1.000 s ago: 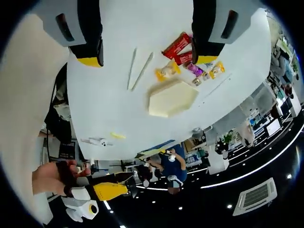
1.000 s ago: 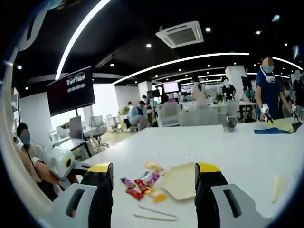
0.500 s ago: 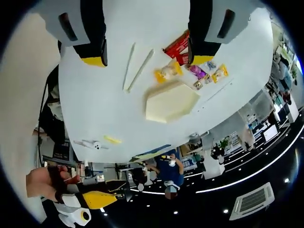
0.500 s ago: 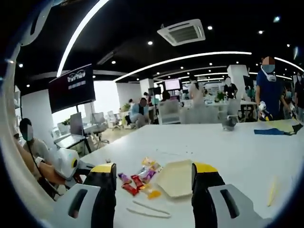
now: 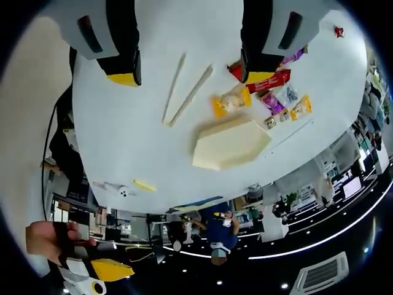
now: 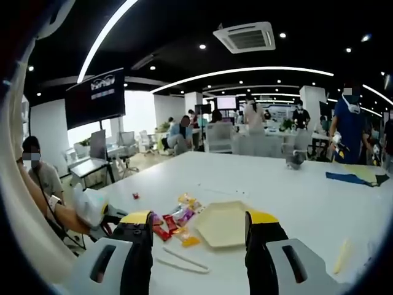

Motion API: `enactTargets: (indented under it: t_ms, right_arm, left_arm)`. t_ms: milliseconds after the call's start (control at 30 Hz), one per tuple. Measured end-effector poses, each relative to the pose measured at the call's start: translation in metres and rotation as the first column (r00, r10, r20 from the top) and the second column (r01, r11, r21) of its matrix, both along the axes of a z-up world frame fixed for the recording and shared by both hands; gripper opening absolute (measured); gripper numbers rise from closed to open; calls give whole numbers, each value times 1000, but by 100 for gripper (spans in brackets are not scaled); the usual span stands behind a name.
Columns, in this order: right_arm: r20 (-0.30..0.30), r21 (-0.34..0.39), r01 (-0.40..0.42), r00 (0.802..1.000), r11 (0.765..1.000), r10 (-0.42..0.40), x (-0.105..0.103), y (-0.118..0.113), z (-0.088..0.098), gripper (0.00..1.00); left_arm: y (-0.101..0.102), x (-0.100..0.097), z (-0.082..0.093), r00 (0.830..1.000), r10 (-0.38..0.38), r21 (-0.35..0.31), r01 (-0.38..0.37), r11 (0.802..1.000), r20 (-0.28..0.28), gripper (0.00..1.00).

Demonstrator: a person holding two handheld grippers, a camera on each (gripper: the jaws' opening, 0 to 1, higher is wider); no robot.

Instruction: Place the target food into the container with the food tongs after gripping and lifting it, then release it inside without dropping or visibly crushing the food.

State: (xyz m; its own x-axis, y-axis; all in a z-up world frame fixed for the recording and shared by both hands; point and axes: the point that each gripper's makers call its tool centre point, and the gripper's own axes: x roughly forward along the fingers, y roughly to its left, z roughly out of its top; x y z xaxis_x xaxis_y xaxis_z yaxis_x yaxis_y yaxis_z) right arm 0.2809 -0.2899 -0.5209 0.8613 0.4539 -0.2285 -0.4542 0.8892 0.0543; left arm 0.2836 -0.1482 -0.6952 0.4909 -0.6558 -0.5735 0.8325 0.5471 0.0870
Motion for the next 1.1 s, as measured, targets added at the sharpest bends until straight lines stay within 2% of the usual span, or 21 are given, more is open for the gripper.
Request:
enactTargets:
  t_ms: [267,500,1100]
  right_arm:
    - [-2,7,42,999,999,-42,-3,-15,0,61]
    - [-6,11,55,998,998,-55,-4,-19,-1,62]
    - [-14,11,72,997,997,-71,-9,-27,-2,62]
  left_arm:
    - [-8,2,-6,1000,-17,-11,17,1000,-8,52]
    - [-7,1,-10,1000,-16,-2,16,1000,-19,42]
    - [-9,0,-30,997,-10,20,11,1000,-81,38]
